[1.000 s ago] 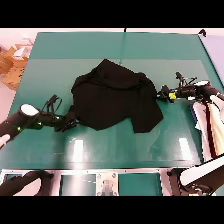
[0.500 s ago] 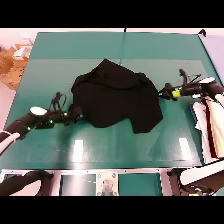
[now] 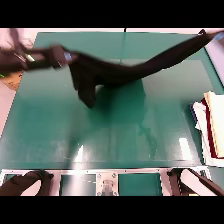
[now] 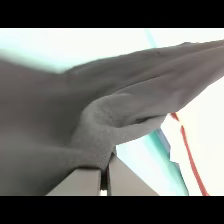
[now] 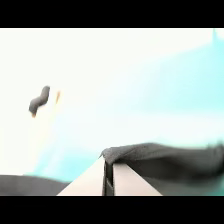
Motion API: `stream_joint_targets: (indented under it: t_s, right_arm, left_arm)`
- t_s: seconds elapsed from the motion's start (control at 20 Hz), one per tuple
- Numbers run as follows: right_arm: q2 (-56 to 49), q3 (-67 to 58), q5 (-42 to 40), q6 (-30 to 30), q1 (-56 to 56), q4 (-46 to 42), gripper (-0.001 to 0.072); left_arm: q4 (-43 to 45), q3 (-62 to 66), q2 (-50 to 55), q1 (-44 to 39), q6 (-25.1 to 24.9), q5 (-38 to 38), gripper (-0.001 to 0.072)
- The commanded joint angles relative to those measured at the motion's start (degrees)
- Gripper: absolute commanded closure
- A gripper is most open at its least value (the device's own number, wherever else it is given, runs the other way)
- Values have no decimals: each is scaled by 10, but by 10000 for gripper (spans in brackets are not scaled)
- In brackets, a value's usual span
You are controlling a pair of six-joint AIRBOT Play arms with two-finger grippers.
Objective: Fold the shirts.
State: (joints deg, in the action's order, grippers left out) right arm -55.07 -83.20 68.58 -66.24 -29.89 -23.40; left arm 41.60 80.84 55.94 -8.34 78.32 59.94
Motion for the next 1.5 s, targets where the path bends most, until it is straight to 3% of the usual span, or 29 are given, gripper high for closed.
stream_joint_targets:
  t_s: [0.0,0.15,0.3,0.6,0.75,0.9,1.1,1.35,1.4,1.45]
  right_arm:
    - [142,-61,-86,-29,-51,18,699]
    - [174,-114,-122,-69,-76,18,699]
    - [165,-137,-133,-73,-76,18,698]
    - [68,-68,-79,-55,-54,17,698]
    - [-6,25,-83,-5,15,-2,697]
    - [-106,103,-143,32,86,-40,697]
    - [-284,109,-221,55,137,-41,697]
    - [-424,67,-237,54,146,-42,696]
    - [-431,67,-234,54,143,-44,644]
    - [-432,67,-223,54,135,-52,500]
  left_arm:
    - [33,190,-9,0,27,107,687]
    - [34,290,-9,0,27,151,687]
    - [42,307,-7,0,27,181,687]
    - [126,150,-4,0,42,188,687]
    - [144,-35,-3,0,30,80,687]
    - [146,-156,70,0,-24,-73,687]
    - [118,-106,267,0,-39,-194,687]
    - [36,39,421,0,-85,-195,686]
    - [39,50,425,0,-83,-195,684]
    - [45,55,424,0,-83,-192,504]
